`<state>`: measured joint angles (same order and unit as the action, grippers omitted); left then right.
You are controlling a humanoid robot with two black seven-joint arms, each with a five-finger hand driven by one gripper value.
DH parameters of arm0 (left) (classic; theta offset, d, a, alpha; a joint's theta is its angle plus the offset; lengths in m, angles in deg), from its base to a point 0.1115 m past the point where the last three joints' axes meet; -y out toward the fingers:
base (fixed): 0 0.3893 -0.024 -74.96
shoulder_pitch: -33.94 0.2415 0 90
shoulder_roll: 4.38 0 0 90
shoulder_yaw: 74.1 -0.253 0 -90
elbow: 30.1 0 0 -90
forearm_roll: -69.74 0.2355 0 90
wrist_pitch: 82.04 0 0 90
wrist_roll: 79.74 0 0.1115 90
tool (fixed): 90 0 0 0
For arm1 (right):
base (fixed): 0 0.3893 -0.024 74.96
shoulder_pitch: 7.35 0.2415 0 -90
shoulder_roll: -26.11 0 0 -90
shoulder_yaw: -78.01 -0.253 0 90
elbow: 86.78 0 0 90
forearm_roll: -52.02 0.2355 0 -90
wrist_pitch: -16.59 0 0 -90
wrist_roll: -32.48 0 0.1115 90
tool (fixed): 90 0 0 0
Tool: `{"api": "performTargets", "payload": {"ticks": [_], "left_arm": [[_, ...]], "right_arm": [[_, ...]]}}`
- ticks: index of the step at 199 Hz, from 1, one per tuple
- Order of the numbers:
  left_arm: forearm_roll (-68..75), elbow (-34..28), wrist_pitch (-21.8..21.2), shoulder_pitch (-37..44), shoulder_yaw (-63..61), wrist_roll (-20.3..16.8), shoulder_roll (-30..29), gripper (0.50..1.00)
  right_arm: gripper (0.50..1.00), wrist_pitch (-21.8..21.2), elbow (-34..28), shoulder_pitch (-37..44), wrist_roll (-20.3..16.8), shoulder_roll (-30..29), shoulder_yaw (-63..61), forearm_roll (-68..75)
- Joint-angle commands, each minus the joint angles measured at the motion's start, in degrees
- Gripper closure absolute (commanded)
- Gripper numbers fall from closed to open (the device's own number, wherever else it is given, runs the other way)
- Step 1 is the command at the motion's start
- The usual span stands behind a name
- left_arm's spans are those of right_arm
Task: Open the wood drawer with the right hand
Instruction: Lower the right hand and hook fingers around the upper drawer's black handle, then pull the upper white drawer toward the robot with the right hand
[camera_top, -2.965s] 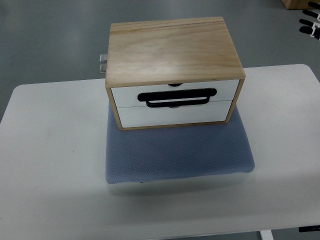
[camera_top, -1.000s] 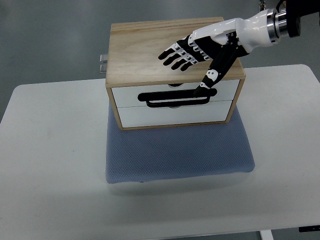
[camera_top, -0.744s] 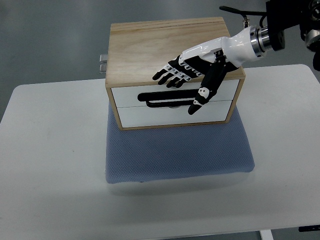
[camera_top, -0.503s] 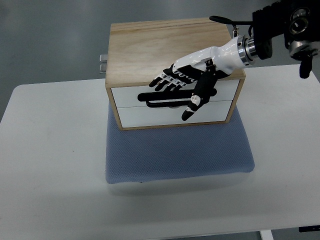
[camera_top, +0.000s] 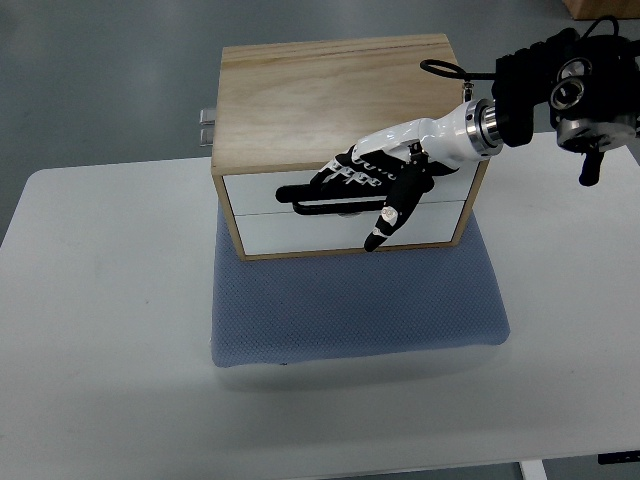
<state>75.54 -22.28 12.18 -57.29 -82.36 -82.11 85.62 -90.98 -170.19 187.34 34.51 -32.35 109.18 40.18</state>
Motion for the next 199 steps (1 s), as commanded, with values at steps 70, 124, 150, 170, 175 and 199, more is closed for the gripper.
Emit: {"api": "performTargets", "payload": {"ticks": [70, 124, 150, 170, 175, 199], "left_arm": [[0.0, 0.0, 0.0, 0.0, 0.0, 0.0, 0.0, 0.5], [0.0, 0.0, 0.0, 0.0, 0.0, 0.0, 0.0, 0.5], [0.0, 0.0, 0.0, 0.0, 0.0, 0.0, 0.0, 0.5], [0.0, 0.0, 0.0, 0.0, 0.0, 0.0, 0.0, 0.5], [0.0, 0.0, 0.0, 0.0, 0.0, 0.0, 0.0, 0.5], [0.0, 0.0, 0.0, 0.0, 0.0, 0.0, 0.0, 0.5]], "right_arm": [[0.546, 0.3, -0.1, -0.6, -1.4, 0.1, 1.3, 0.0], [0.546, -5.6, -0.3, 0.1, -1.6, 0.7, 1.6, -0.1], [0.546, -8.8, -0.9, 1.5, -1.6, 1.1, 1.5, -0.1], [0.546, -10.6, -2.1, 2.2, -1.6, 1.3, 1.5, -0.1], [0.546, -10.8, -2.4, 2.4, -1.6, 1.4, 1.5, -0.1], [0.546, -12.5, -4.2, 3.3, -1.6, 2.1, 1.6, -0.1]]}}
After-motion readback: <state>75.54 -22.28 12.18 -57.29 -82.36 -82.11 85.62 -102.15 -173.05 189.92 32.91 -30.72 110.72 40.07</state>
